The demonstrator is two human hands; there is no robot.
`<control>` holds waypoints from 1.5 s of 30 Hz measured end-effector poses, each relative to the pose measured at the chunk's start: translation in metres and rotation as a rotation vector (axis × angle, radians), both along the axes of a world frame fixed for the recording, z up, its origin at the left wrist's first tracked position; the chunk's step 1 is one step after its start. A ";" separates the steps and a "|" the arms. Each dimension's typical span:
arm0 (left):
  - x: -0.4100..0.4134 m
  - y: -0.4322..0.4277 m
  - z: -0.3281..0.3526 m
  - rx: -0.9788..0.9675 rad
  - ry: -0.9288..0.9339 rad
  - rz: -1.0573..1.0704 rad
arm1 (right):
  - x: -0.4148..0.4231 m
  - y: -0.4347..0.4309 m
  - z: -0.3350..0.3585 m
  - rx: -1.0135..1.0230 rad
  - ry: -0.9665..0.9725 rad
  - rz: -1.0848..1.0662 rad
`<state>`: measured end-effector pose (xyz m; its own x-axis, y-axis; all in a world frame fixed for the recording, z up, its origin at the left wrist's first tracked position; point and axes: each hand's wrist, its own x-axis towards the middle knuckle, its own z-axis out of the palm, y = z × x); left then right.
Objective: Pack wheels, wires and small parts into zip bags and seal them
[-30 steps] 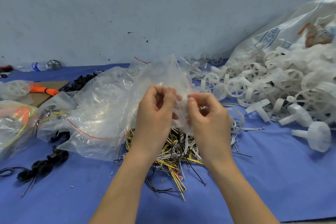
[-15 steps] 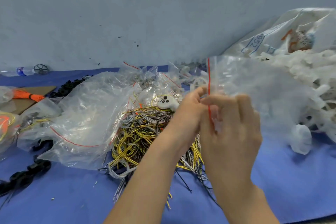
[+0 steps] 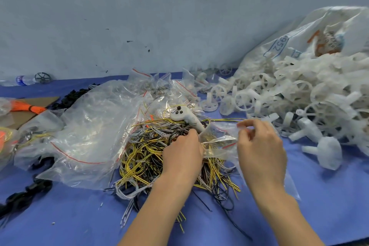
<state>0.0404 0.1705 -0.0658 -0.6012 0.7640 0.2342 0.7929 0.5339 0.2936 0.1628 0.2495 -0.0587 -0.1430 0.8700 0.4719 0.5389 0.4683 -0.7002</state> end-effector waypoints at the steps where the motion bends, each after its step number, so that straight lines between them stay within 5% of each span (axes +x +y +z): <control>1: 0.000 -0.002 -0.001 -0.010 0.005 -0.003 | 0.002 0.001 0.001 -0.005 0.031 -0.010; 7: 0.003 -0.014 0.009 0.174 -0.112 -0.038 | 0.001 -0.007 -0.002 -0.051 0.001 0.124; 12: -0.026 -0.034 0.016 0.381 -0.027 0.078 | 0.001 -0.009 -0.005 -0.154 -0.020 0.183; 18: -0.051 -0.043 -0.003 0.107 0.094 0.121 | 0.003 -0.011 -0.003 -0.188 -0.010 0.202; 27: -0.049 -0.048 -0.002 0.179 0.119 0.070 | 0.002 -0.008 -0.003 -0.205 0.026 0.214; 31: -0.027 -0.031 0.013 0.400 0.041 -0.040 | 0.008 0.003 0.003 -0.225 0.178 0.156; 34: -0.007 0.002 0.017 0.487 -0.189 -0.169 | 0.021 0.020 0.015 -0.218 0.377 0.036; 40: 0.009 0.110 0.012 0.261 -0.448 -0.236 | 0.053 0.057 0.034 -0.143 0.624 -0.169; 45: 0.038 0.185 0.001 -0.096 -0.107 -0.322 | 0.062 0.071 0.037 -0.172 0.729 -0.200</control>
<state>0.0784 0.3552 -0.0649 -0.3427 0.9340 0.1006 0.8928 0.2905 0.3443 0.2248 0.3201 -0.0221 0.3194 0.9162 0.2421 -0.0227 0.2629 -0.9646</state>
